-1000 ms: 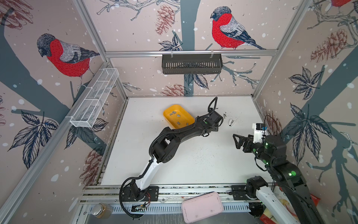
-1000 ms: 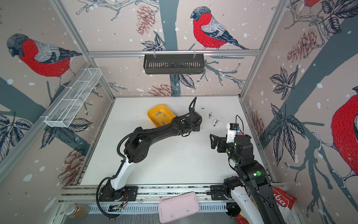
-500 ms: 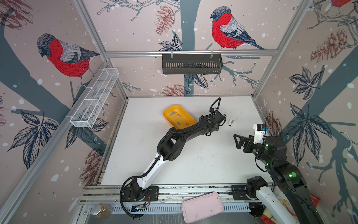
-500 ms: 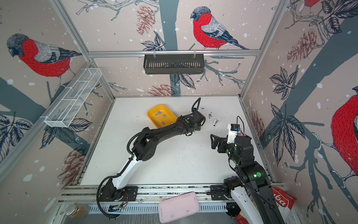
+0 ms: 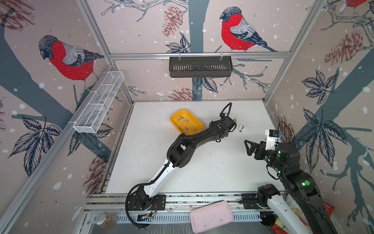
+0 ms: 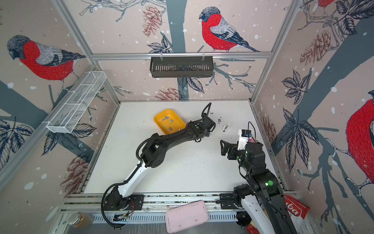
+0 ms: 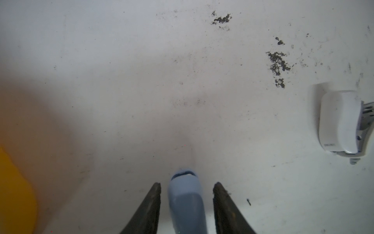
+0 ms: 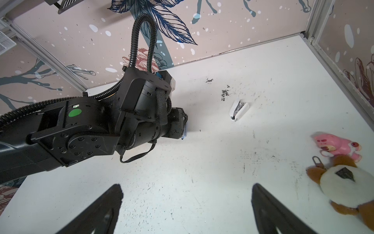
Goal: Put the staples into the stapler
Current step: 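Lower the left gripper and close it on the light-blue stapler's end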
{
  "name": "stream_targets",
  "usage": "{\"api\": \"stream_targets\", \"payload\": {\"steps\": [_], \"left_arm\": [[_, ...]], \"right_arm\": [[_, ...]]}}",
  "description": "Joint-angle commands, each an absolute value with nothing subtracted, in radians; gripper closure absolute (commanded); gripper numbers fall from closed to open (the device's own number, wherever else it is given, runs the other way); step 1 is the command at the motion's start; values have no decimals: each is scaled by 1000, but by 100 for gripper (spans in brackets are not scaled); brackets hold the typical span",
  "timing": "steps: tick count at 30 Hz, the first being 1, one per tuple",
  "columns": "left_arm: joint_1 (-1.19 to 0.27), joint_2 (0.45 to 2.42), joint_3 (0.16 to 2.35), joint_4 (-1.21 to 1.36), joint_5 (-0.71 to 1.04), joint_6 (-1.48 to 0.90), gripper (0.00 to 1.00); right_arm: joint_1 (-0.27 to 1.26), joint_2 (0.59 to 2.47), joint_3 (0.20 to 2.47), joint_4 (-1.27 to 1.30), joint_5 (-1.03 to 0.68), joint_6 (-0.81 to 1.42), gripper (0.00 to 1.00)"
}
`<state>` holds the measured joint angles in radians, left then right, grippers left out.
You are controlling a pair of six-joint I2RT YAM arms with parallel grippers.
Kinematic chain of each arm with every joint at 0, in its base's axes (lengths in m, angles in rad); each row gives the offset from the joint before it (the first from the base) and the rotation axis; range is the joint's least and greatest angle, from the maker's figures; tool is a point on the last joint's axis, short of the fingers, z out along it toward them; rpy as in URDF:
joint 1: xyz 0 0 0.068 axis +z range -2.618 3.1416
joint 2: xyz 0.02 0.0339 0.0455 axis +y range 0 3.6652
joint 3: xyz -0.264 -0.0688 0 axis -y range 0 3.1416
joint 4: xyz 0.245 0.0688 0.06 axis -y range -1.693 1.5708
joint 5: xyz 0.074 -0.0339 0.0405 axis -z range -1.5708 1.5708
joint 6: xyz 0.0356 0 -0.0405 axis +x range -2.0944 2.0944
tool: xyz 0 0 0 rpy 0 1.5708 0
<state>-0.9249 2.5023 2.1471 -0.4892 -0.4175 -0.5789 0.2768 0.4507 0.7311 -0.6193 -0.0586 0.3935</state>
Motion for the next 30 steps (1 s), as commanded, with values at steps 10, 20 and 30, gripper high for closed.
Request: {"api": "stream_targets", "payload": {"steps": [10, 20, 30], "left_arm": [[-925, 2514, 2160, -540, -449, -550, 64], [-925, 2520, 2163, -540, -436, -533, 64], [-925, 2533, 2194, -548, -432, -520, 66]], "right_arm": [[278, 445, 727, -582, -51, 398, 0], [278, 440, 727, -582, -48, 398, 0], [278, 440, 727, -583, -46, 399, 0]]}}
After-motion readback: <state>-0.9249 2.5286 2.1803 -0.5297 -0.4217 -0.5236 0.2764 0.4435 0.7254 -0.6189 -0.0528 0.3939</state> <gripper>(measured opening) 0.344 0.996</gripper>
